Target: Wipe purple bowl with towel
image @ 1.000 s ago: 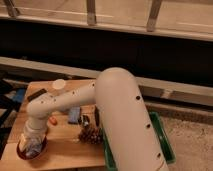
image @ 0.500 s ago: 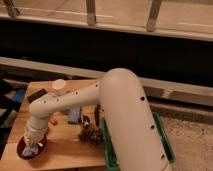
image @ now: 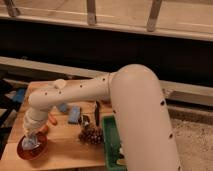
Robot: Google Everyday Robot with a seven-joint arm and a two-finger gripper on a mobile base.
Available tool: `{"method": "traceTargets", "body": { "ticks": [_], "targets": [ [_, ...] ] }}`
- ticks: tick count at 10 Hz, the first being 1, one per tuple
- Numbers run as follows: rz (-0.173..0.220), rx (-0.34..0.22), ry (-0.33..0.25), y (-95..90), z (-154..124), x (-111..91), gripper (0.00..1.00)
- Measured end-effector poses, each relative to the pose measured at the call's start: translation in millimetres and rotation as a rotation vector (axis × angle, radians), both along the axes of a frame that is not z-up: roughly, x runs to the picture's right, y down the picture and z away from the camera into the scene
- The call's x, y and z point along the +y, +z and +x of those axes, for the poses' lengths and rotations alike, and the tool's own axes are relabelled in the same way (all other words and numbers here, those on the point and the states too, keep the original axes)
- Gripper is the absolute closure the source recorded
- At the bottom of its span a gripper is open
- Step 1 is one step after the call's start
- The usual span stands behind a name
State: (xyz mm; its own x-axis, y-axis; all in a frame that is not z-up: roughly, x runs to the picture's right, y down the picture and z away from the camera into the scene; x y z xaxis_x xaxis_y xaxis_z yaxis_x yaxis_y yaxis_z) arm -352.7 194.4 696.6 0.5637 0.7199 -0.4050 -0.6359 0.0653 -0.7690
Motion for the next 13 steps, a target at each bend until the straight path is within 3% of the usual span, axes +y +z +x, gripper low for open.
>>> {"method": "traceTargets", "body": {
  "ticks": [3, 5, 11, 13],
  "targets": [
    [0.034, 0.029, 0.104, 11.0, 40.9, -42.3, 1.0],
    [0.036, 0.09, 0.184, 19.1, 93.2, -70.8, 1.0],
    [0.005, 0.339, 0.361, 19.3, 271.3, -118.5, 1.0],
    [0.007, 0.367, 0.398, 17.0, 295.7, -124.0, 1.0]
  ]
}}
